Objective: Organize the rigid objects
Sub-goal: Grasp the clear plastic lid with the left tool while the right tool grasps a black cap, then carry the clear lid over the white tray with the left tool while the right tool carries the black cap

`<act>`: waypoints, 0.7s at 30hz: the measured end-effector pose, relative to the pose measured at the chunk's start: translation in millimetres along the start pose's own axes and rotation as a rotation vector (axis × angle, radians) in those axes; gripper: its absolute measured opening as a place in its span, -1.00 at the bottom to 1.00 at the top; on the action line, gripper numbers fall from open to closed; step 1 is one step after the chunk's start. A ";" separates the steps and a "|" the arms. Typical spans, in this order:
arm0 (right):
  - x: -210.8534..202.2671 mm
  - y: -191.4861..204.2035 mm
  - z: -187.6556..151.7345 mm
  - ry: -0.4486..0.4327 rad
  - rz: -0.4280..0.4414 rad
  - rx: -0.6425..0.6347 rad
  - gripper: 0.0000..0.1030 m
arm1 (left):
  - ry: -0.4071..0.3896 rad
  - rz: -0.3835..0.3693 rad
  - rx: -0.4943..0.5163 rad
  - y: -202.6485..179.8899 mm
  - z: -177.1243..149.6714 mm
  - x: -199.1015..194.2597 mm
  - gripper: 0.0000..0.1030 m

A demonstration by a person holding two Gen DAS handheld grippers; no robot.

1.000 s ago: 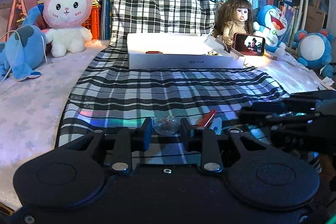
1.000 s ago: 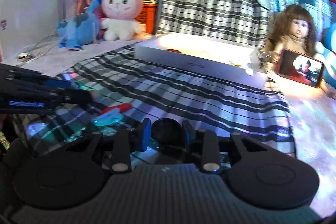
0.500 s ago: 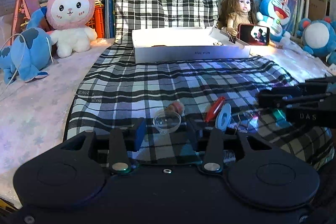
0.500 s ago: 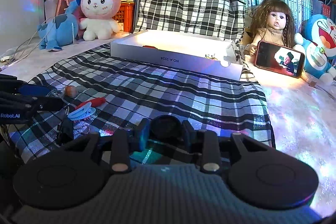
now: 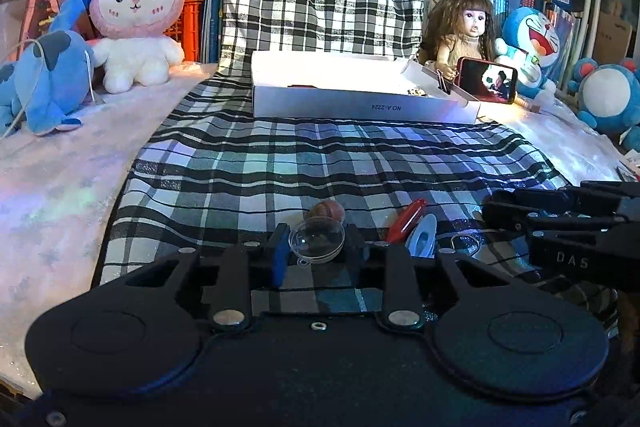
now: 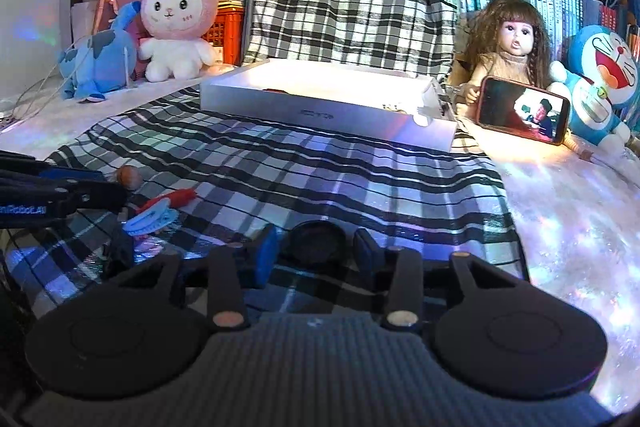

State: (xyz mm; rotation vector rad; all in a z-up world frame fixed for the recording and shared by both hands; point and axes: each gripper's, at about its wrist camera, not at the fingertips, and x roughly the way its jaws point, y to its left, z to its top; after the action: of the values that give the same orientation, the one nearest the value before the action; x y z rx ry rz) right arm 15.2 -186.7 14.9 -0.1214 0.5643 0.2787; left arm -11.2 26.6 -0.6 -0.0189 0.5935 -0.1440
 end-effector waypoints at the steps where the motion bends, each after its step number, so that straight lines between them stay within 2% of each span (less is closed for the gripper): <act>1: -0.5 1.9 0.0 -0.003 0.000 -0.004 -0.28 | -0.003 0.005 0.006 -1.5 0.1 -0.8 -0.47; 7: -1.6 -0.7 3.7 -0.003 0.014 0.044 -0.29 | -0.023 0.018 0.024 -8.3 5.7 -8.4 -0.47; 12: 1.0 -8.2 10.7 0.000 -0.009 0.073 -0.29 | -0.011 0.054 0.010 -5.2 17.3 -2.2 -0.48; 21: 13.1 -34.4 40.3 -0.017 -0.047 0.158 -0.29 | -0.031 0.063 0.006 1.2 60.7 21.4 -0.47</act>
State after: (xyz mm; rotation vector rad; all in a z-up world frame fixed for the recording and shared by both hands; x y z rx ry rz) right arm 56.4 -209.0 42.8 0.0200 0.5635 0.1885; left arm 40.3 23.3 37.7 0.0036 0.5619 -0.0843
